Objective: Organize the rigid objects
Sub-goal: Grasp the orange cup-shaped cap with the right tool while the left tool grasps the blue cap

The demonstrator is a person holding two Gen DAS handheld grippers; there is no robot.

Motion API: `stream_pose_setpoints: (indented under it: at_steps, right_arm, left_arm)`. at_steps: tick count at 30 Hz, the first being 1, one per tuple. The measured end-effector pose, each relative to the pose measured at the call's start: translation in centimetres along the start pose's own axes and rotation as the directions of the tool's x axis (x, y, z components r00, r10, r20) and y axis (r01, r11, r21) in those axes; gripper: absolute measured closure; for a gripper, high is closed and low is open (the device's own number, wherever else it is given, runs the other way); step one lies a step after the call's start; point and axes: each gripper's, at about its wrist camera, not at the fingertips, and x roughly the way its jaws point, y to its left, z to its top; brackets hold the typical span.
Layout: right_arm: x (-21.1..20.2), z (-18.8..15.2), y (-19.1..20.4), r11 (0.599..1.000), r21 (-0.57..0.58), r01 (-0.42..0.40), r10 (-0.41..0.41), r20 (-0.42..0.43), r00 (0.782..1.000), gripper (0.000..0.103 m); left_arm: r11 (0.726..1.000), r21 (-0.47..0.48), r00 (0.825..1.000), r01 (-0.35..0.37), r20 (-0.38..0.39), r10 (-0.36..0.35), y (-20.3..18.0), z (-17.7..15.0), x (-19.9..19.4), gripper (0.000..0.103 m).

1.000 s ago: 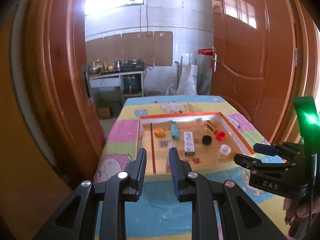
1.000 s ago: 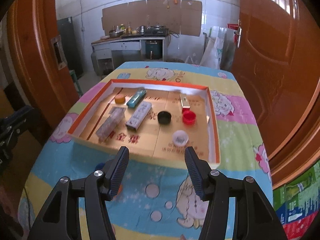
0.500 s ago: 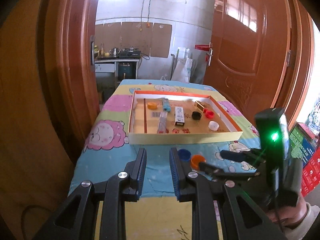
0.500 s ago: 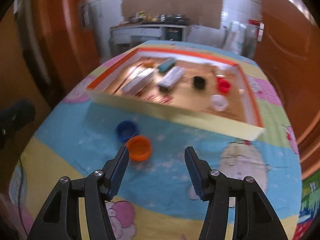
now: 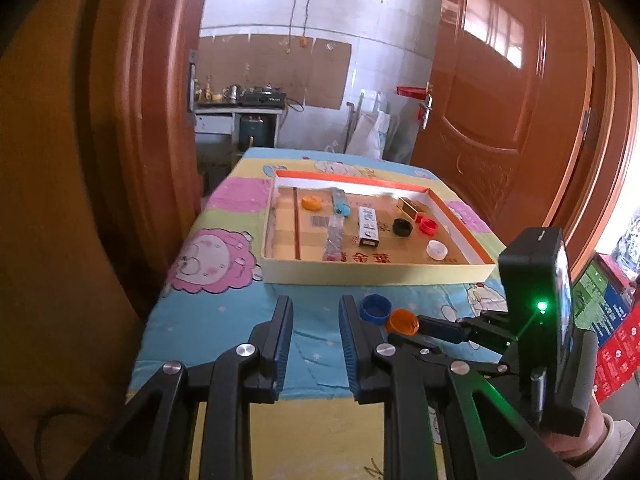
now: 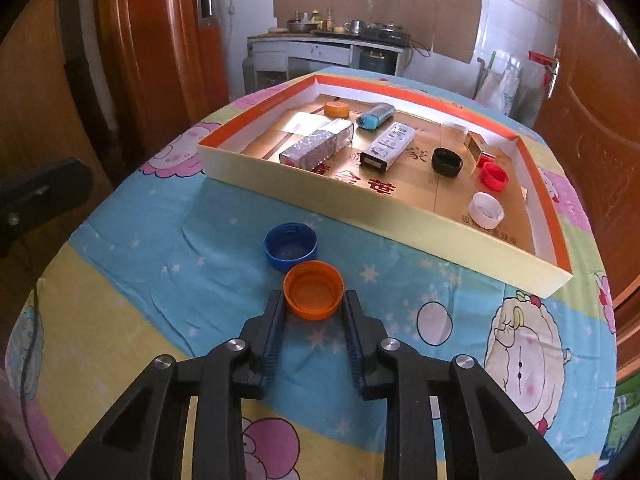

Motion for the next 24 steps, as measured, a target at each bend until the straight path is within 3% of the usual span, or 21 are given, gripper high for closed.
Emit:
stream_pose_setpoints:
  at_steps: [6,12,24]
  right_arm:
    - [-1.4,-1.0,-1.7,0.997,0.057,0.048,-0.049,0.02,0.999,0.074]
    - [-2.7,-2.5,-5.8,0.979,0.203,0.03,-0.04,0.043,0.998,0.074]
    - [-3.6,-3.3,-7.3,0.968,0.248,-0.034,0.017,0.071,0.997,0.074]
  left_arm:
    - [0.999,0.045,0.998,0.027,-0.063,-0.024,-1.7,0.5,2.4,0.079]
    - [0.992,0.102,0.984,0.08,-0.168,-0.062,-4.3,0.3,6.4,0.079]
    - [0.988,0.121,0.969,0.095,-0.239,-0.064,-6.4,-0.4,10.2,0.079]
